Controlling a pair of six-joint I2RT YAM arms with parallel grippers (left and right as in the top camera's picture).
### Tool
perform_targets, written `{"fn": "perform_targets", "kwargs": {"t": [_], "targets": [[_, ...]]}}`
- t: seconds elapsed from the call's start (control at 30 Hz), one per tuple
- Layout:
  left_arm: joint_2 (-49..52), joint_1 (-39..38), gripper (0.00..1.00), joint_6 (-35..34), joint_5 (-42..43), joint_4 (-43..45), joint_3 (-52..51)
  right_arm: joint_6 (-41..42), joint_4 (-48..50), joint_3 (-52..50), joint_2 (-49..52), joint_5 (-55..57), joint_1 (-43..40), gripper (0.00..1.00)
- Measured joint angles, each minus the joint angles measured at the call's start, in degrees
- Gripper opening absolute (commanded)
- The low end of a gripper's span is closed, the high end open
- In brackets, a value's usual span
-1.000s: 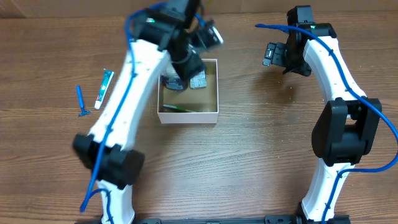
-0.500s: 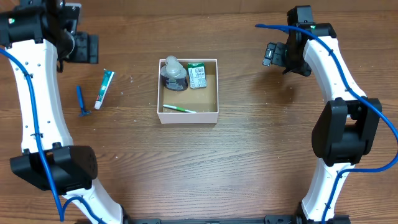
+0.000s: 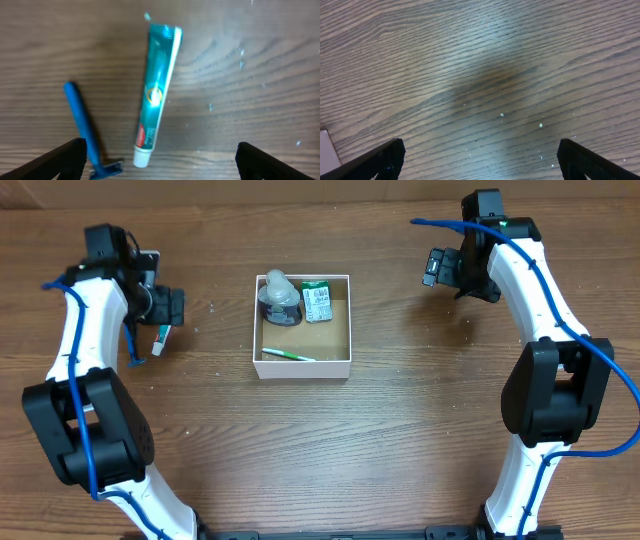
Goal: Pack container
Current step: 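Move the left gripper to the toothpaste tube and grasp it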
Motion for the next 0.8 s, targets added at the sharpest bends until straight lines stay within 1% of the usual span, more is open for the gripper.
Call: {"fn": "perform_targets", "kwargs": {"t": [0.03,0.07,0.17,0.27,0.3,0.4,0.43,0.57,0.67,0.73,0.77,0.8], "targets": [[0.0,0.0,0.99,0.5,0.4,1.4,-1.0,0.0,0.0,0.0,0.0,0.0,0.0,1.0],[0.0,0.0,0.99,1.2,1.0,5.0,-3.1,0.0,0.0,0.0,0.0,0.0,0.0,1.0],[0.0,0.0,0.99,2.3,2.0,9.2,-6.8,0.0,0.0,0.0,0.0,0.0,0.0,1.0],[0.0,0.0,0.95,2.5,2.5,11.7,-9.7,0.0,0.0,0.0,0.0,0.0,0.0,1.0],[0.0,0.0,0.94,2.5,2.6,12.3,-10.4,0.0,0.0,0.0,0.0,0.0,0.0,1.0],[0.0,0.0,0.87,2.7,2.8,13.7,-12.0,0.0,0.0,0.0,0.0,0.0,0.0,1.0],[0.0,0.0,0.86,2.7,2.8,13.8,-12.2,0.0,0.0,0.0,0.0,0.0,0.0,1.0],[0.7,0.0,0.86,2.7,3.0,14.3,-12.4,0.0,0.0,0.0,0.0,0.0,0.0,1.0],[3.1,0.0,0.86,2.7,3.0,14.6,-12.4,0.0,0.0,0.0,0.0,0.0,0.0,1.0],[4.1,0.0,0.82,2.9,2.9,15.2,-12.3,0.0,0.0,0.0,0.0,0.0,0.0,1.0],[4.2,0.0,0.75,3.0,2.9,15.3,-12.3,0.0,0.0,0.0,0.0,0.0,0.0,1.0],[4.3,0.0,0.62,3.2,2.9,15.5,-12.3,0.0,0.0,0.0,0.0,0.0,0.0,1.0]]}}
